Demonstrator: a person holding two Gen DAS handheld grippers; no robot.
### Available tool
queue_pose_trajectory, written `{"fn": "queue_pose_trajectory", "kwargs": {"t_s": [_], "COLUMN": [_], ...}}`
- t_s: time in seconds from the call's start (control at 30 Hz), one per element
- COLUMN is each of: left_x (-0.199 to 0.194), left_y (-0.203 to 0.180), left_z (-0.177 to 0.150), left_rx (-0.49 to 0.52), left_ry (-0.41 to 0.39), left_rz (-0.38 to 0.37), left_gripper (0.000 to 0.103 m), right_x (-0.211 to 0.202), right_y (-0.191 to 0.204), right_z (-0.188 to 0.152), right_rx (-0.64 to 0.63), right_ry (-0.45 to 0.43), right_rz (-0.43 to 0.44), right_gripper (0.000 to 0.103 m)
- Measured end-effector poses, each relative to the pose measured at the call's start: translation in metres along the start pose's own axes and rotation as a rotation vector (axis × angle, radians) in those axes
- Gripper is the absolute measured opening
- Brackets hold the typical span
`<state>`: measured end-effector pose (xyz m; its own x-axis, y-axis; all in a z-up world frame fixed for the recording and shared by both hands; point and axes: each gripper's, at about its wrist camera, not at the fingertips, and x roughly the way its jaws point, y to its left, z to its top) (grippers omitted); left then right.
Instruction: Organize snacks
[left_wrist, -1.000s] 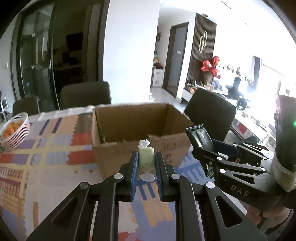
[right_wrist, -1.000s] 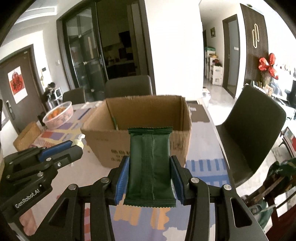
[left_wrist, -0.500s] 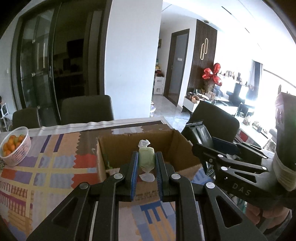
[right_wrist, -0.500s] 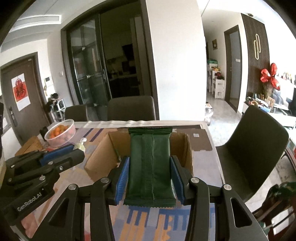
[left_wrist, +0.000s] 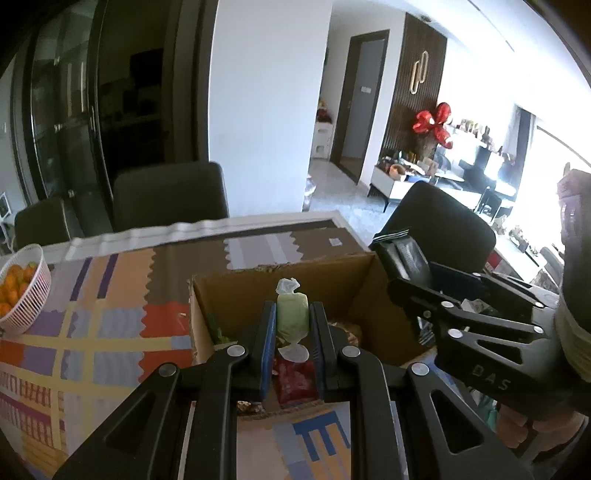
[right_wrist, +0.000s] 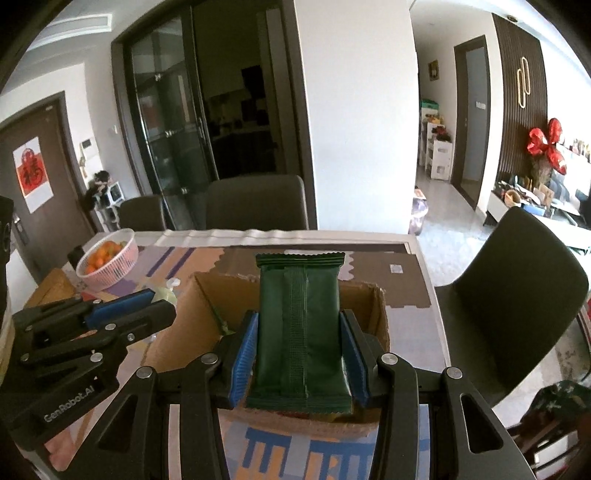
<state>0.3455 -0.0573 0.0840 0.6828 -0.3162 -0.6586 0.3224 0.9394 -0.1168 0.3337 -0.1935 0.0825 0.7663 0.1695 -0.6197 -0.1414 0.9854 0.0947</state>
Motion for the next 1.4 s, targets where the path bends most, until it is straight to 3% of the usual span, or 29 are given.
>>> {"fn": "queue_pose_trajectory", "kwargs": {"t_s": [0.27, 0.37, 0.43, 0.47, 0.53, 0.73, 1.07, 1.4], "left_x": [0.034, 0.038, 0.036, 0.034, 0.029, -0.002, -0.060, -0.114], "left_y": [0.007, 0.008, 0.009, 0.010, 0.010, 0.003, -0.009, -0.023], "left_z": [-0.002, -0.005, -0.007, -0.009, -0.012, -0.027, -0.060, -0.103], "left_rx": [-0.021, -0.026, -0.022, -0.021, -0.014, 0.001, -0.001, -0.017], "left_ry": [0.074, 0.077, 0.070, 0.064, 0.047, -0.023, -0.122, -0.183], "left_rz": [0.008, 0.036, 0.060, 0.074, 0.093, 0.165, 0.202, 0.206], "left_gripper": [0.019, 0.030, 0.037, 0.040, 0.041, 0.058, 0.086, 0.095], "right_x": [0.025, 0.032, 0.033, 0.033, 0.031, 0.012, -0.047, -0.103], "right_y": [-0.001, -0.002, -0.004, -0.005, -0.008, -0.011, -0.006, 0.004], "right_z": [0.001, 0.002, 0.002, 0.001, -0.002, -0.018, -0.048, -0.086], "right_rx": [-0.017, -0.020, -0.020, -0.020, -0.013, -0.006, -0.013, 0.005], "right_ry": [0.046, 0.061, 0.062, 0.064, 0.067, 0.045, -0.047, -0.114], "right_rz": [-0.015, -0.020, -0.035, -0.046, -0.056, -0.077, -0.108, -0.134], "right_gripper": [0.045, 0.045, 0.048, 0.054, 0.062, 0.069, 0.078, 0.086]}}
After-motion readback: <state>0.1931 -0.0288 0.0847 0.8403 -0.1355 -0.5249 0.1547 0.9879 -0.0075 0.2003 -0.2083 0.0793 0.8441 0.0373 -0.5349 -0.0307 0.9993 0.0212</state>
